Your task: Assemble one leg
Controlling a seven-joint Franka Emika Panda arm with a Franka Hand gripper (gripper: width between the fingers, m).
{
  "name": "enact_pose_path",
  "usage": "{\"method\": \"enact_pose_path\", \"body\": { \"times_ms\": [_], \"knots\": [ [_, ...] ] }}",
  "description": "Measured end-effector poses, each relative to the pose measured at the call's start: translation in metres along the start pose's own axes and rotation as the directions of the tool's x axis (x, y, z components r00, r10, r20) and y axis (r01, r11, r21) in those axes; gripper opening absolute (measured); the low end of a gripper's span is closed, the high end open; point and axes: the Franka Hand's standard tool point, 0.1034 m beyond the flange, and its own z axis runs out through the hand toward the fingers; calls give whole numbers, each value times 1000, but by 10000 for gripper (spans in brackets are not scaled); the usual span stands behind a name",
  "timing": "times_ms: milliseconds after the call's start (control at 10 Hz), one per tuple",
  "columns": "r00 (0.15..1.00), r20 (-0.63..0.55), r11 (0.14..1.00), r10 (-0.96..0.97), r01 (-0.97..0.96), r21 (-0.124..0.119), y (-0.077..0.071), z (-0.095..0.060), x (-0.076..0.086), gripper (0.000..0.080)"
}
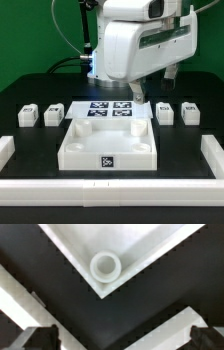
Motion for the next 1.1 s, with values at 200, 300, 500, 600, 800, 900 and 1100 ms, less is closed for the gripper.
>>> {"method": "enact_pose_path", "body": {
  "times_ms": [200,300,500,600,800,900,1100],
  "knots": [
    [999,0,999,-33,33,0,0,0,0,650],
    [999,1,999,-33,33,2,-1,2,-1,650],
    [961,-19,961,-275,274,-31,-26,22,-42,650],
    [911,-17,910,-413,412,-36,-33,35,-70,650],
    [769,-17,769,-639,639,-28,-31,66,-120,650],
    [740,-21,740,-672,672,-20,-31,77,-130,650],
    [729,-27,729,-684,683,-39,-34,96,-131,650]
  ]
}}
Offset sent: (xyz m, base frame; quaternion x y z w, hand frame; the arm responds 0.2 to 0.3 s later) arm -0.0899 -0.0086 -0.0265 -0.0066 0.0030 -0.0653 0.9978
